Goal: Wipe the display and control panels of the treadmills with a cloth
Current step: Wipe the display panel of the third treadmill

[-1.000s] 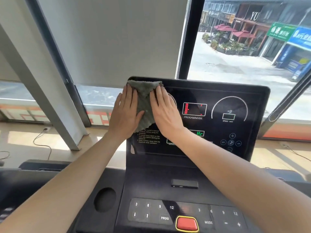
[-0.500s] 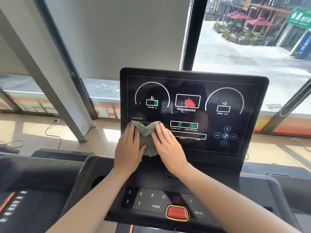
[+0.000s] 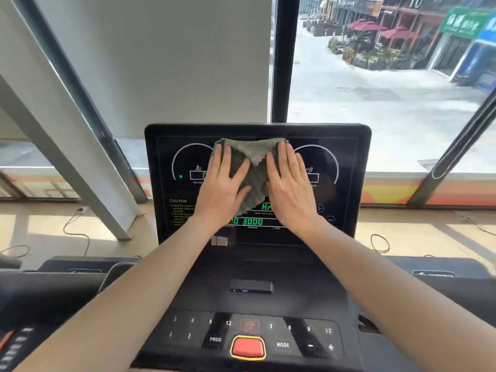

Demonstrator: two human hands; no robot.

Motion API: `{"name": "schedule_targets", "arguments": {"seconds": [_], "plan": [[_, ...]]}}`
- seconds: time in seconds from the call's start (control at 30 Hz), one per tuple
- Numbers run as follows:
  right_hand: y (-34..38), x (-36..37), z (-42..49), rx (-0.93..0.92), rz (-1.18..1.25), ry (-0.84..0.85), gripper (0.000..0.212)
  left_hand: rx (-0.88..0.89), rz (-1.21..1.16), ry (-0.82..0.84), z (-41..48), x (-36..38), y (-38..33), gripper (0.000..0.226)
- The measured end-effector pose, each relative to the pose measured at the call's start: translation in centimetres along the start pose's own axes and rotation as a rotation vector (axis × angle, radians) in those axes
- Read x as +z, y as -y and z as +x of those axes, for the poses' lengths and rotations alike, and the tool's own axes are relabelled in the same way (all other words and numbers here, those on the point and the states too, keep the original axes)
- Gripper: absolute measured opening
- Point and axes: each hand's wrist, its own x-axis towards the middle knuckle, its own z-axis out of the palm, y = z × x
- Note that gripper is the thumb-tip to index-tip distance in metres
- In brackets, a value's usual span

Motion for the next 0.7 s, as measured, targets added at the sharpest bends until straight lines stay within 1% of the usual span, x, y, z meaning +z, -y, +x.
{"name": "schedule_targets", "arguments": {"seconds": [0.17,0.33,0.5,0.6,0.7], "plan": [[-5.7,-2.0,0.6,0.080,-0.022,-0.052,0.063,0.120,0.069,-0.005,5.9,-0.4,-3.6,0.066],[-11.0,-1.9,-3.1,0.139,-0.029,-0.043,0.066,0.243,0.050,-0.015,8.1,0.2,-8.4,0.061],[-12.5,-0.4,-10.0,0.178,-0.028,0.028,0.068,0.359,0.022,0.045,4.5,2.8,-12.4,0.063],[-11.5,0.9,-13.7,0.196,-0.022,0.089,0.066,0.422,0.020,0.090,1.4,4.1,-13.3,0.059],[-9.6,2.0,-16.3,0.163,0.006,0.101,0.061,0.499,0.021,0.135,-1.6,5.4,-12.6,0.055]]}}
